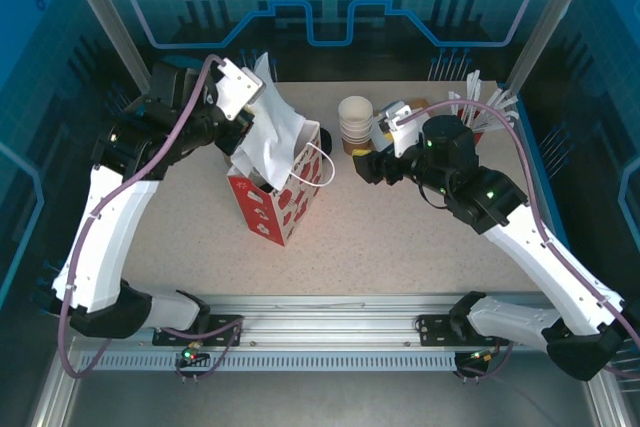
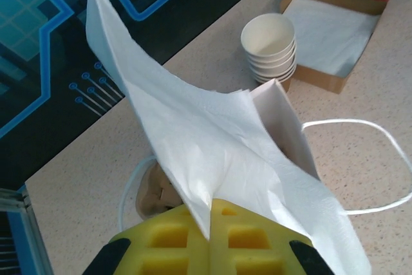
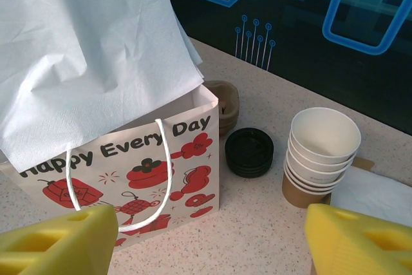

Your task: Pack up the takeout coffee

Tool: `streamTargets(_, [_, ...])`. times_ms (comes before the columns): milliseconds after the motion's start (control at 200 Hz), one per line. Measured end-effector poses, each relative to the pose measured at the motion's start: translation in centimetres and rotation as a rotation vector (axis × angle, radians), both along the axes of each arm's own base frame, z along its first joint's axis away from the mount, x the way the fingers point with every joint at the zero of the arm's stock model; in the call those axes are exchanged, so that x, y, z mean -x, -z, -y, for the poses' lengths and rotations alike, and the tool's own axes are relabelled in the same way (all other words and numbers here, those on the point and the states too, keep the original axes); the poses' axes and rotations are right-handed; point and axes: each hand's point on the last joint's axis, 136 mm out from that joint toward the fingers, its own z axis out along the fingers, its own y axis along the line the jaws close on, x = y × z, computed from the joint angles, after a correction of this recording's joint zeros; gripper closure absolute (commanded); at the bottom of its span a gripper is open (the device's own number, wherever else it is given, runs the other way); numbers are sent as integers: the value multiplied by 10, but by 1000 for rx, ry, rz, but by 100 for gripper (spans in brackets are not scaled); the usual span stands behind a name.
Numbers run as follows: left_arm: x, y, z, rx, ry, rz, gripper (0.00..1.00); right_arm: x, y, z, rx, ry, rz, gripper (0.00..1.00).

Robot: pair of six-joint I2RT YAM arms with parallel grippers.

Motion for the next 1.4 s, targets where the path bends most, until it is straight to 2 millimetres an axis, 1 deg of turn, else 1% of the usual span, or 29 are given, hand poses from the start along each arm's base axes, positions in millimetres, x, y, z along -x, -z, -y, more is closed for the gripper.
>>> streamTargets(120, [-8,13,-6,-56,-33,-31,100,-1,2,-1,3,1,-5,22])
streamTargets(220, [-14,20,-10,-100,-51,-41,100,-2,3,-1,5,4,-5,22])
streamTargets(530, [-31,33,-13,-152,-87,-69,100,-7,10,-3,19,11,-25,22])
streamTargets(705, [-41,27,-18,-177,-126,-38,100,-8,11,-2,22,17,-24,21])
streamTargets(895, [-44,19,-24,-205,-145,-4,100,-8,11,-2,22,18,-24,21])
streamTargets(1046, [-43,18,-23,-208,-140,-3,100,-8,11,-2,22,18,-24,21])
streamTargets(1131, [-40,20,-20,-221,-117,-1,100,-9,12,-3,23,18,-26,21])
streamTargets(1246, [-28,30,-10,-221,-63,-13,100,-9,13,-3,26,19,-30,21])
streamTargets(1401, [-8,38,9,-154,34,-36,100,-9,13,-3,23,20,-33,21])
